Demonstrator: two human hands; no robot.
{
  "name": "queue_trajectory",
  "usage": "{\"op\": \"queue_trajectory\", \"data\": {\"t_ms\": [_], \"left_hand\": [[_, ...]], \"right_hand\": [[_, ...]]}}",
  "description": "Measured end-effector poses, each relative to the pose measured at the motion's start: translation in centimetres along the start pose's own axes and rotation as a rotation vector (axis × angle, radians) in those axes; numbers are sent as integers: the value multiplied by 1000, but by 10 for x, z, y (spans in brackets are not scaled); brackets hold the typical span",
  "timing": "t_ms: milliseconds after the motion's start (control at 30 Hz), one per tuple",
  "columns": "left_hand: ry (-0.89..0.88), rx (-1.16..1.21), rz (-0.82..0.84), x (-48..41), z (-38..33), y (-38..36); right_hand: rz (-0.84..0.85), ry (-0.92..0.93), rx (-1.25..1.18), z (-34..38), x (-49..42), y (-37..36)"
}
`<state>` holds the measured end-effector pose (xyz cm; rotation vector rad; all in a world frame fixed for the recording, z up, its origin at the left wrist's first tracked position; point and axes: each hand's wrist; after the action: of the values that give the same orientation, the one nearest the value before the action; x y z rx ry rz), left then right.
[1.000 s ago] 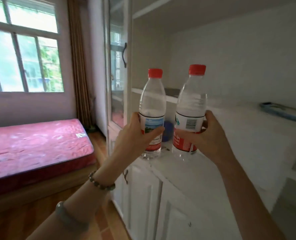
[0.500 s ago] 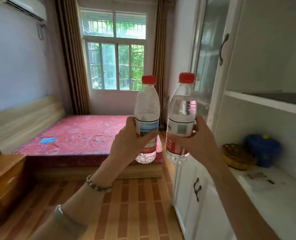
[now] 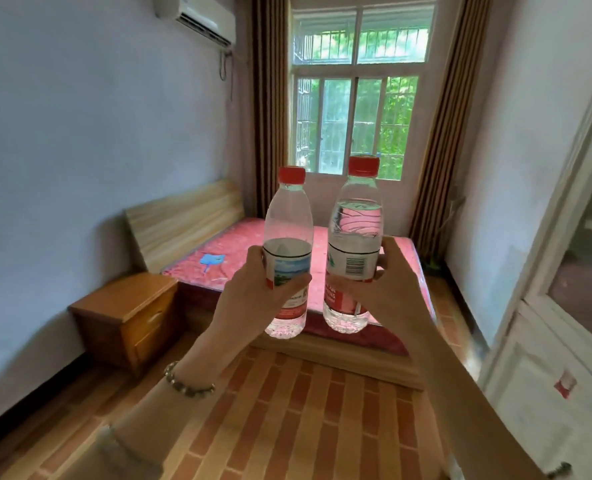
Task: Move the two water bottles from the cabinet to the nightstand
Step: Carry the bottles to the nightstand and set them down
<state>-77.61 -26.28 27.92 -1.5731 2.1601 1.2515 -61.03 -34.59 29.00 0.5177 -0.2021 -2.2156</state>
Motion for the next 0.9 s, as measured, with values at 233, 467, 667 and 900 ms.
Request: {"op": "queue_trajectory", "data": {"t_ms": [233,467,667,900], "left_hand": [[67,-102,-115,-65,73,0],[133,-120,-196,-158,159,-1],[190,-157,-258,-215,229,3],[286,-226,-311,-263,314,16]], "right_hand": [[146,40,-22,-20,-100,-77],[273,86,-81,-31,-218,-155],[353,106,-116,-37,-296,-219],[451,121,-122,-51,-372,-308]]}}
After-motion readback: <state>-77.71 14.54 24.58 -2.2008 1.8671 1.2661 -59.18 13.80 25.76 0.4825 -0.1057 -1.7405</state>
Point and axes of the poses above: each hand's wrist, its own x-axis away from the middle knuckle, its own y-axis out of the back of the hand, z = x × y, and after that the axes turned 11 degrees about -y, right-handed
